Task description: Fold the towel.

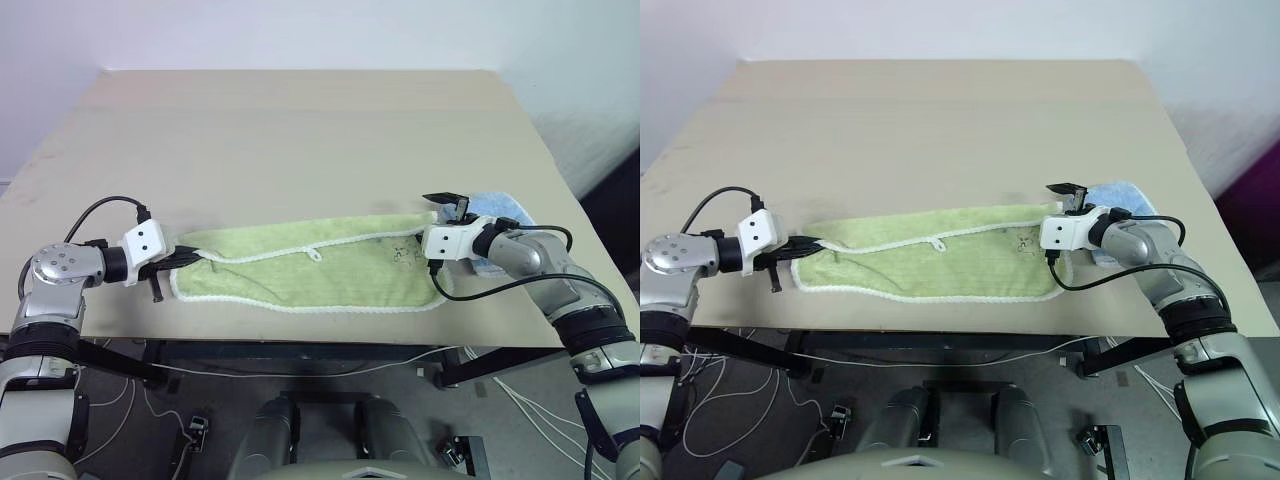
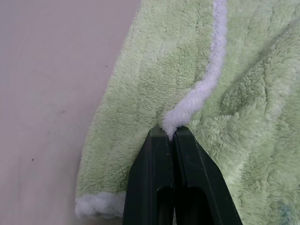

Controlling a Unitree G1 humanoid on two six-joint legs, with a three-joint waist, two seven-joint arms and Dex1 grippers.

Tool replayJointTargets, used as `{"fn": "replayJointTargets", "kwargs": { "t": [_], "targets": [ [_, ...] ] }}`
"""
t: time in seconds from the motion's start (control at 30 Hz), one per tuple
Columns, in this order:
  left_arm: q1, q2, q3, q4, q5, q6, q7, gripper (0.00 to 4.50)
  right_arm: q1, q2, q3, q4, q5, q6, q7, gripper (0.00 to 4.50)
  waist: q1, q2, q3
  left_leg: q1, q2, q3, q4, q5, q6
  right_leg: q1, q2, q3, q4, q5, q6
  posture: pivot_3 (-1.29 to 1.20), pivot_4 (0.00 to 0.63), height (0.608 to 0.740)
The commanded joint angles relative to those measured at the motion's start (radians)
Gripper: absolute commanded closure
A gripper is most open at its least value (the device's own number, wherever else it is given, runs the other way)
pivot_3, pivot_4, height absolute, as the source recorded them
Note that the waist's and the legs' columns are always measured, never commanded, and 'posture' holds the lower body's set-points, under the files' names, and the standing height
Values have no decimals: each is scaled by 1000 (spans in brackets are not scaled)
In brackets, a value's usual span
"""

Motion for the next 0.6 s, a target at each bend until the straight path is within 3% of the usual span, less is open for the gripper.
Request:
{"fn": "replayJointTargets", "kwargs": {
  "t": [0.03, 0.37, 0.6],
  "targets": [
    [-5, 3, 16, -26, -13, -2, 10, 4500, -27, -24, -3, 13, -23, -16, -8, 933, 1, 0, 0, 0, 0, 0, 0, 0, 0, 0, 0, 0, 0, 0, 0, 0, 150, 740],
    [-19, -8, 10, -18, -6, -4, 15, 4500, -5, -56, -28, 4, -16, -2, 16, 4488, 0, 0, 0, 0, 0, 0, 0, 0, 0, 0, 0, 0, 0, 0, 0, 0, 150, 740],
    [-53, -29, 40, -2, -35, 23, 54, 4500, -20, -74, -49, -25, -3, 1, 5, 4488, 1, 0, 0, 0, 0, 0, 0, 0, 0, 0, 0, 0, 0, 0, 0, 0, 150, 740]
  ]
}}
